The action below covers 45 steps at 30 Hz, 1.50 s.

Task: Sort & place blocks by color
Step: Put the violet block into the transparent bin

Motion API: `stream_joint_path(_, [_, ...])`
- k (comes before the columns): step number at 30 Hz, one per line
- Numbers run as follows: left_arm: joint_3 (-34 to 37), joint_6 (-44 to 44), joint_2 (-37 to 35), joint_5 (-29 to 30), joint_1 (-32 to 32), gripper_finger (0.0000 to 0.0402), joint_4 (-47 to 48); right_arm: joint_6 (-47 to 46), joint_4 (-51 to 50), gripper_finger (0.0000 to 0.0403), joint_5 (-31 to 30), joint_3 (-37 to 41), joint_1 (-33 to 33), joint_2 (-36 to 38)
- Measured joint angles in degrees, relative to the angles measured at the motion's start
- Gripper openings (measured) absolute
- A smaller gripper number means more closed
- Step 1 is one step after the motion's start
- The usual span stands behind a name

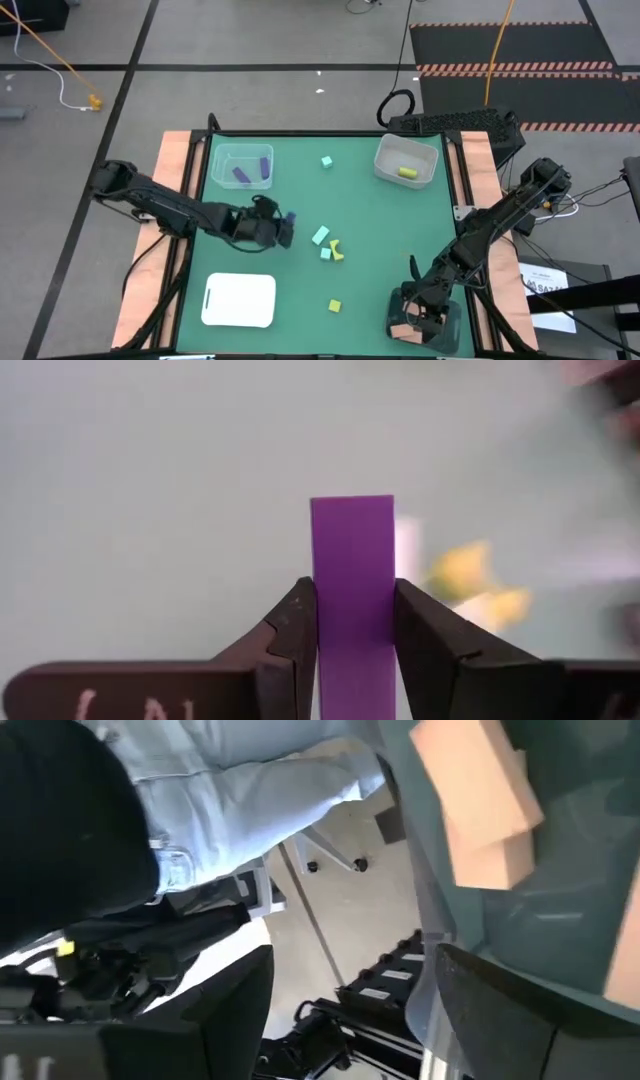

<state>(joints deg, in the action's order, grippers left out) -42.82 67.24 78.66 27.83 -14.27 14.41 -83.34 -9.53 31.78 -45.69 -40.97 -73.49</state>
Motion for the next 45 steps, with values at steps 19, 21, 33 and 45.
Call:
stream_joint_path(19, [-1.78,-51.47,-3.79,-12.95,12.37,0.01,-57.65,11.53,2.01,0.0233,-10.76,0.02,8.1,0.0])
stream_joint_path(21, [-1.78,-50.13,-3.81,-15.84,13.56,0.01,-58.22,13.7,1.54,0.0233,-10.77,0.02,10.07,0.0])
stream_joint_path(33, [-1.78,-45.14,-3.85,-20.34,17.58,0.0103,-53.3,32.0,-3.4,0.0233,-10.55,0.02,23.17,0.0])
stream_joint_path(45, [-1.76,-31.33,-4.35,-13.59,27.18,0.0104,-18.28,49.77,-12.62,0.0233,-26.24,0.02,41.39,0.0])
